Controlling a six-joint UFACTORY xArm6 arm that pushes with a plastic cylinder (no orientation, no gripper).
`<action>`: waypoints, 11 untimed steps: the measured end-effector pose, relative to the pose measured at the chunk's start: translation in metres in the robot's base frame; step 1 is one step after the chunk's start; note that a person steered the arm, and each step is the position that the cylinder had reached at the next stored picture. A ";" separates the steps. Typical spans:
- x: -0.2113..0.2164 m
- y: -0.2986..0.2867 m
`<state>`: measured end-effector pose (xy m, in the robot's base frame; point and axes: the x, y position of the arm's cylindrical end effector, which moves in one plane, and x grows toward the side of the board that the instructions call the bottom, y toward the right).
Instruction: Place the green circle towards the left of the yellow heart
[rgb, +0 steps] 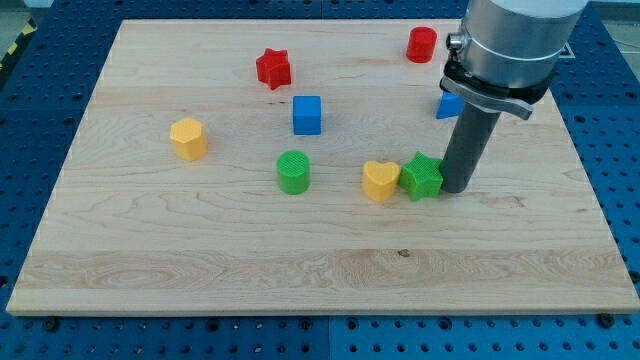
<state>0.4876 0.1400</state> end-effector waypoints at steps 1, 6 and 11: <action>0.000 0.000; 0.061 0.046; 0.102 0.027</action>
<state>0.5892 0.1671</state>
